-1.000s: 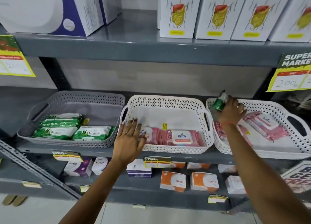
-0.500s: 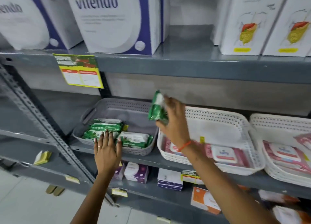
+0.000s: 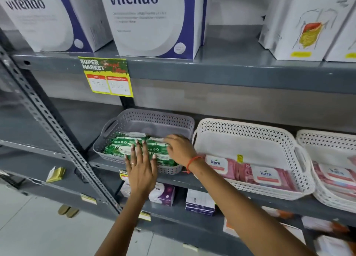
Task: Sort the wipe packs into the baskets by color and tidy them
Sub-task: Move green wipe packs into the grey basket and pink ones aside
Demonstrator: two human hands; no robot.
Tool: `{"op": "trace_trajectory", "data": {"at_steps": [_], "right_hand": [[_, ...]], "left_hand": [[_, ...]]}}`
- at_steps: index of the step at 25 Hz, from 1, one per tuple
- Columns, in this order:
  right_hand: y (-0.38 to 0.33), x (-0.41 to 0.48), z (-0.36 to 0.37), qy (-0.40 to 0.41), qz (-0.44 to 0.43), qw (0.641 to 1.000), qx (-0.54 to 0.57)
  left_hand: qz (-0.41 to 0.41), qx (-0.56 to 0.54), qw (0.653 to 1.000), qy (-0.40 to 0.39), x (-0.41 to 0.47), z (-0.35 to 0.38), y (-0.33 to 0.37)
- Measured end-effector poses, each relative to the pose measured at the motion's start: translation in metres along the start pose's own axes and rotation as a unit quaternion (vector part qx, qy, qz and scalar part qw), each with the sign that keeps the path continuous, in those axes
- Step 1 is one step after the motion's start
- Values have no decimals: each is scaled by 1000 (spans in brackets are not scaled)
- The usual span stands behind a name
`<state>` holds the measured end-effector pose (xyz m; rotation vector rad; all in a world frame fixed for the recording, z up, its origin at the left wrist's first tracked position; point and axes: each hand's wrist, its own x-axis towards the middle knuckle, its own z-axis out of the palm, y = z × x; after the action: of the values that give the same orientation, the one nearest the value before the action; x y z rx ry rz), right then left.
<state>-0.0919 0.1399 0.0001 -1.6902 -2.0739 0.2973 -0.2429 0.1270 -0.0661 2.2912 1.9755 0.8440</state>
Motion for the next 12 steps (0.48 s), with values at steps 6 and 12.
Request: {"op": "trace_trajectory", "data": {"at_steps": [6,12], "right_hand": [[87,-90,-81,257,110,960,32],[206,-201,-141,280,392,869,-116]], "left_hand": [[180,-16,982,-54,-32,18,120],[245,-19,964,-98,-59,31,166]]}}
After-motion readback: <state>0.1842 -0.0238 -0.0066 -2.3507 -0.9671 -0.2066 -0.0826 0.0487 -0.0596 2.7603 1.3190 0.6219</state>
